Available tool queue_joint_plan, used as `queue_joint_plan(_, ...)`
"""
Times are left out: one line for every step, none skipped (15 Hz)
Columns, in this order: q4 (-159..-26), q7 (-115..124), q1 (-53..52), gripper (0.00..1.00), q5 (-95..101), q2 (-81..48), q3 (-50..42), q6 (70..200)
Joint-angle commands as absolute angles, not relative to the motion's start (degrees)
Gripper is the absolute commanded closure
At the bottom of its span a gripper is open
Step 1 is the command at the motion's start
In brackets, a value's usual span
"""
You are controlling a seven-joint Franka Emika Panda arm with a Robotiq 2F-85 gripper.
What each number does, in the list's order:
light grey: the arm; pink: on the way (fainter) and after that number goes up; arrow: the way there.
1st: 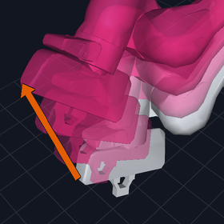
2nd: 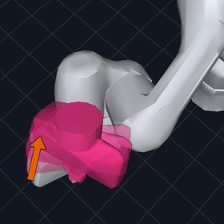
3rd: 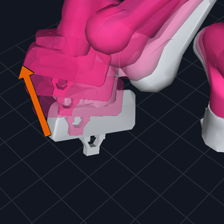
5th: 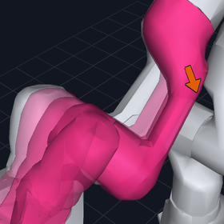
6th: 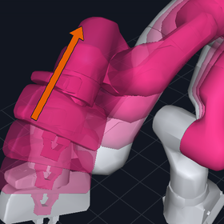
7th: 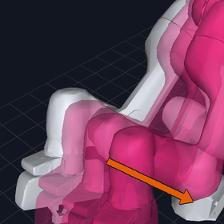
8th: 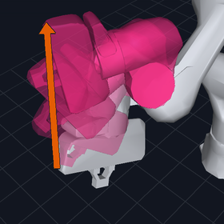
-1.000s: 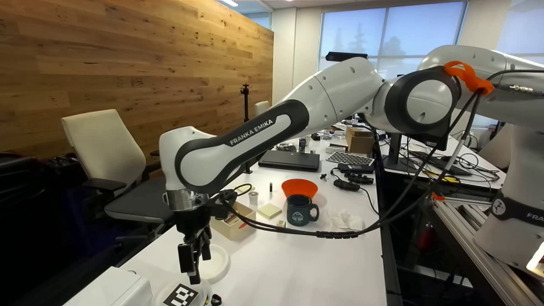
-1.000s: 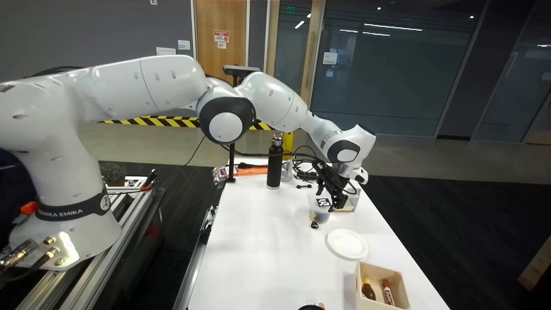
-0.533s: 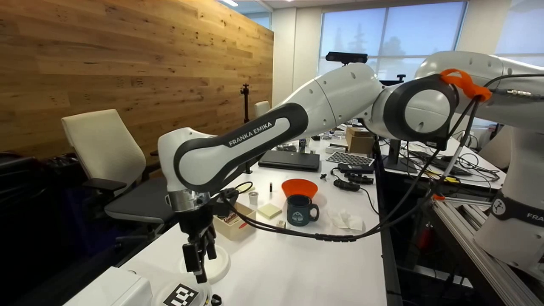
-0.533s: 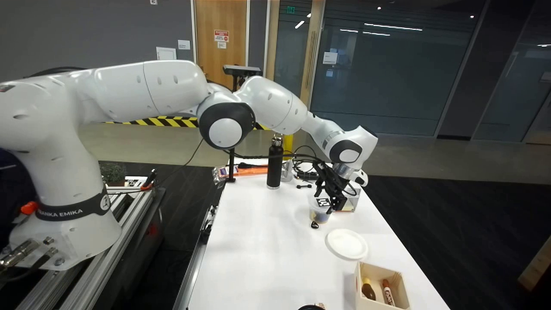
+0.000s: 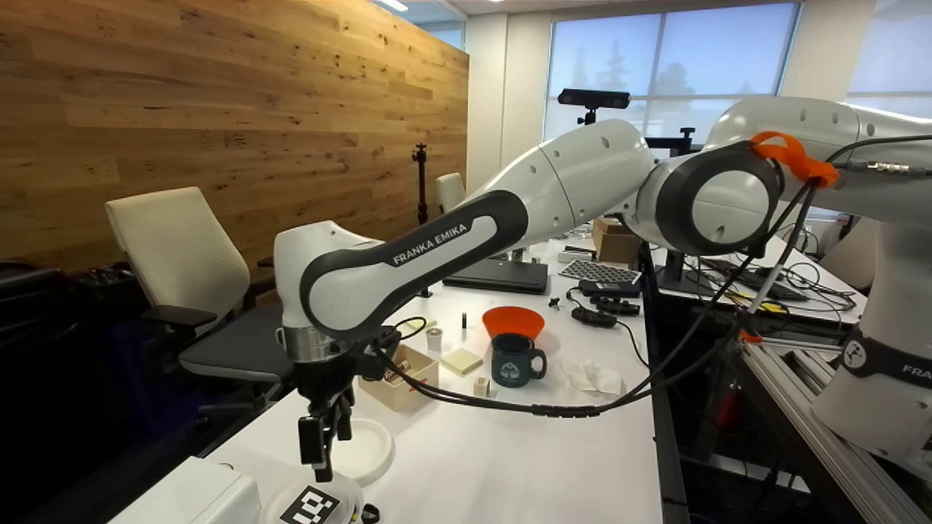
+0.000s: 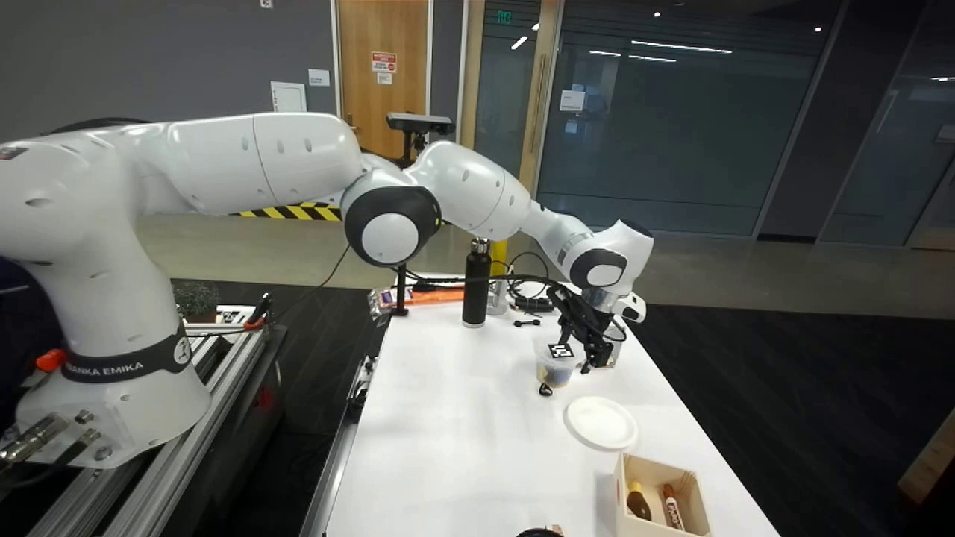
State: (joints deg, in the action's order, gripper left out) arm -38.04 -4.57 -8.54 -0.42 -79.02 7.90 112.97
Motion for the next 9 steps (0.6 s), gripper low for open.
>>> queue_joint_plan(-37.93,-4.57,-8.62,0.0,-0.42,-79.34,7.79,114.42)
queue_joint_plan(-37.85,-4.57,-8.68,0.0,-0.42,-79.55,7.73,115.05)
queue_joint_plan(-38.1,-4.35,-8.48,0.0,-0.7,-79.52,7.88,115.15)
queue_joint_plan(-38.07,-4.71,-8.8,0.0,0.29,-79.81,7.02,115.17)
queue_joint_plan(-38.29,-4.39,-9.03,0.0,1.02,-79.74,6.11,116.01)
queue_joint_plan(-38.54,-4.6,-8.98,0.0,1.43,-79.56,5.45,116.47)
queue_joint_plan(-38.75,-4.36,-9.12,0.0,1.99,-79.29,4.41,117.0)
queue_joint_plan(-38.95,-4.56,-9.21,0.0,2.4,-79.03,3.61,117.55)
queue_joint_plan(-39.21,-4.25,-9.41,0.0,2.63,-78.88,2.79,118.24)
